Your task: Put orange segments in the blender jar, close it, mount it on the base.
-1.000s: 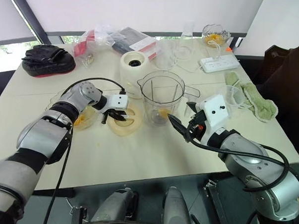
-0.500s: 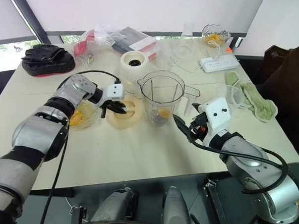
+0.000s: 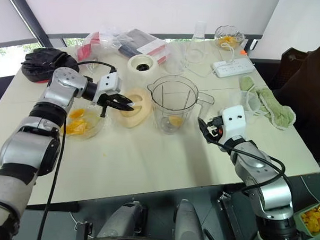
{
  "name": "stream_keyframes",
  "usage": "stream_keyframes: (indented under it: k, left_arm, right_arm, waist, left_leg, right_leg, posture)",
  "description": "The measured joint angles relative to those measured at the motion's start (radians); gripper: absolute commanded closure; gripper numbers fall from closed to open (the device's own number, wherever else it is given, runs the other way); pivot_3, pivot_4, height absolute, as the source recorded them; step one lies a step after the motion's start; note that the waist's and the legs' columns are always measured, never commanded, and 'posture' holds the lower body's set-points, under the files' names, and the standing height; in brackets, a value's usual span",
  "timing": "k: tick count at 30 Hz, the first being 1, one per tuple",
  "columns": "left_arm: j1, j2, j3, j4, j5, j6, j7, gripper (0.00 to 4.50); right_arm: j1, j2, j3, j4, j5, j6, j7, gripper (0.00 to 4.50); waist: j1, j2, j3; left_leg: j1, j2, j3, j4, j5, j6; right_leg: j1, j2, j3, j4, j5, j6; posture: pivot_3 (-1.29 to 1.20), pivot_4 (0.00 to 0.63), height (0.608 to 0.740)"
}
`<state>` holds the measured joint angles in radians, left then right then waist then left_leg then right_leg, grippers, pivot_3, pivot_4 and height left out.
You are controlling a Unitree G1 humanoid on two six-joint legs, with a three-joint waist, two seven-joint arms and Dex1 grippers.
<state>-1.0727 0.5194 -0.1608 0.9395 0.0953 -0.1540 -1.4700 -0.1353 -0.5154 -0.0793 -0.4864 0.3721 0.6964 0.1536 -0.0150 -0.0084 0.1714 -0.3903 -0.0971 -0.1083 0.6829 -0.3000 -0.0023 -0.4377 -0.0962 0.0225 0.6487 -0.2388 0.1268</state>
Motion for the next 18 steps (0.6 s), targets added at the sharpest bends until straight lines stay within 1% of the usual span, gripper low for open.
stream_keyframes:
  k: [4, 12, 18]
  left_arm:
    - [0.06, 0.049, 0.001, -0.129, -0.024, 0.058, 0.011, 4.28]
    - [0.165, 0.121, 0.008, -0.306, -0.069, 0.153, 0.033, 4.28]
    - [0.183, 0.178, 0.03, -0.419, -0.106, 0.221, 0.058, 4.28]
  right_arm:
    - [-0.046, 0.049, 0.0, 0.079, -0.035, -0.032, 0.002, 0.65]
    - [-0.103, 0.1, 0.008, 0.167, -0.077, -0.072, 0.018, 0.65]
    - [-0.134, 0.147, 0.02, 0.214, -0.106, -0.092, 0.019, 0.65]
  waist:
    - [0.002, 0.0, 0.0]
    - [0.0, 0.0, 0.0]
    - [0.0, 0.0, 0.0]
  left_leg:
    - [0.0, 0.0, 0.0, 0.0, 0.001, -0.001]
    - [0.0, 0.0, 0.0, 0.0, 0.002, -0.003]
    - [-0.001, 0.0, 0.0, 0.0, 0.002, -0.004]
  right_leg:
    - [0.0, 0.0, 0.0, 0.0, 0.0, 0.0]
    - [-0.001, 0.0, 0.001, 0.0, 0.0, 0.0]
    - [-0.002, 0.0, 0.001, 0.0, 0.0, 0.0]
  posture:
    - [0.0, 0.15, 0.74]
    - [0.0, 0.15, 0.74]
    - [0.0, 0.15, 0.74]
